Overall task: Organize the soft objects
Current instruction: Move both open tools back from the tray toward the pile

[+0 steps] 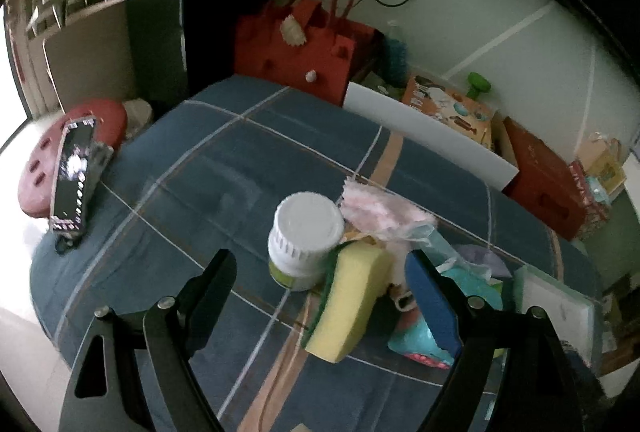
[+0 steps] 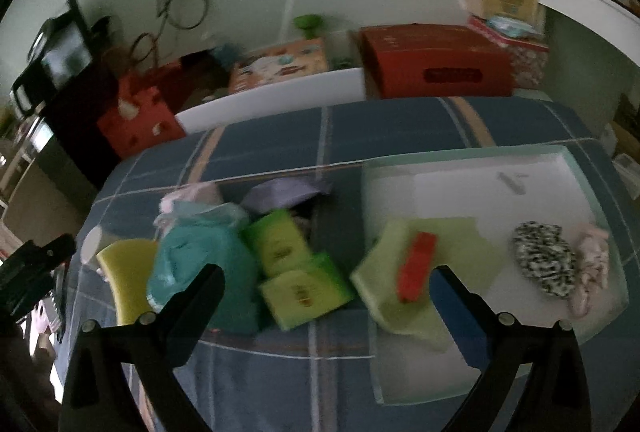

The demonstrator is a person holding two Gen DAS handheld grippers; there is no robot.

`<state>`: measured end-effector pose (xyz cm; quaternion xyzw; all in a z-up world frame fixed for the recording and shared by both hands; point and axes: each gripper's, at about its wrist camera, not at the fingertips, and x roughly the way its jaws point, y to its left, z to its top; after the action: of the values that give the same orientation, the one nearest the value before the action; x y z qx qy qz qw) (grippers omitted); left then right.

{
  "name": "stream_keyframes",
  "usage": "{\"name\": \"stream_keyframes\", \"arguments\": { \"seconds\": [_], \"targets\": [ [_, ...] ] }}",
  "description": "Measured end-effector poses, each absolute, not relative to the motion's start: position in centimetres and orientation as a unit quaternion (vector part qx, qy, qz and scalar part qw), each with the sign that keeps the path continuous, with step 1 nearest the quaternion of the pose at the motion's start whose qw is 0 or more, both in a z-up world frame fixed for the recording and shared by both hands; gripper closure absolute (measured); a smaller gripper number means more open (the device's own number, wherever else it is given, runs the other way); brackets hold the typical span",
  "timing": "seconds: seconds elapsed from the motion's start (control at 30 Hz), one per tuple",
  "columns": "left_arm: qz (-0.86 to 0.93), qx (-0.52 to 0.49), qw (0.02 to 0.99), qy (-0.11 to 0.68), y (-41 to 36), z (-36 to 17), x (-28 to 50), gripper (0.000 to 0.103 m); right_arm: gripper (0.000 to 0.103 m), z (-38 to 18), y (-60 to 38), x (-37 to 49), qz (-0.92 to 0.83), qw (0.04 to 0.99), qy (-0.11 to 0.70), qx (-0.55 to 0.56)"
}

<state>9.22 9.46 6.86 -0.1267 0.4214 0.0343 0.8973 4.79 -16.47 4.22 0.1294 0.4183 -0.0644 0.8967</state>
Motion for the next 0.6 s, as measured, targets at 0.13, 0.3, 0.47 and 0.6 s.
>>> {"name": "stream_keyframes", "arguments": {
  "seconds": [0.13, 0.3, 0.47, 0.6],
  "targets": [
    [0.026, -0.141, 0.893, 0.426, 9.8, 5.9, 8.9, 0.0, 0.0, 3.7, -14.9, 5.1, -0.052, 0.894, 0.429, 0.122],
    [0.013, -0.14, 0.889, 0.435, 9.6, 5.1, 9.0, 0.0, 0.0, 3.0, -14.3, 5.3, -0.054, 0.887, 0.444, 0.114],
    [-0.014, -0.137, 0.877, 0.46, 8.8, 3.8, 9.7, 0.0, 0.0, 2.2, -14.6, 5.4, -0.061, 0.88, 0.457, 0.114],
    [-0.009, -0.134, 0.865, 0.484, 8.7, 2.4, 10.1, 0.0, 0.0, 1.4, -14.9, 5.5, -0.068, 0.873, 0.471, 0.111]
  ]
}}
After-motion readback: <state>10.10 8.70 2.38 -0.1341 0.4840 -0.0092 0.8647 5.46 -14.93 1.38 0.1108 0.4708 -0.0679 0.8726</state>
